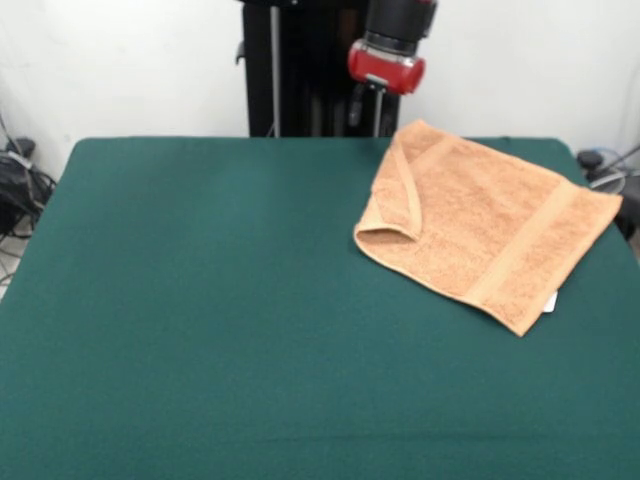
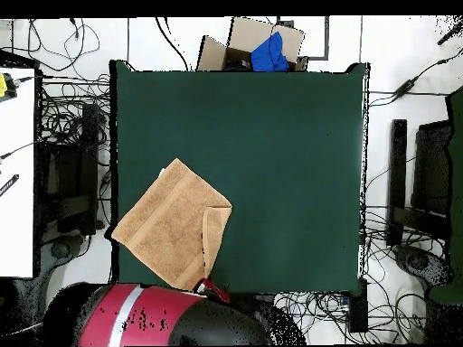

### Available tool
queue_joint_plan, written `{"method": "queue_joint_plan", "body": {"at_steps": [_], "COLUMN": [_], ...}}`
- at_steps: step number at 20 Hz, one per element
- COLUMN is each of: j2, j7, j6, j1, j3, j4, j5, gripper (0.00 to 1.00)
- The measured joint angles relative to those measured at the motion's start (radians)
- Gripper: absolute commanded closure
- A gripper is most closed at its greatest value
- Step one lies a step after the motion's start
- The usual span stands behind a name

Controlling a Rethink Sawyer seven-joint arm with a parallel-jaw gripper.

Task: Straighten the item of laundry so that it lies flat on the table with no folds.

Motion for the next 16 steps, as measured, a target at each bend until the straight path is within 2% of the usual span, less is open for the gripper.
{"method": "queue_joint_plan", "body": {"at_steps": [16], "j2": [0.002], "j7": [0.0], "j6": [0.0], "j1": [0.066], "j3": [0.027], "j4": [-0.047], "j5": [0.101], "gripper": [0.0]}}
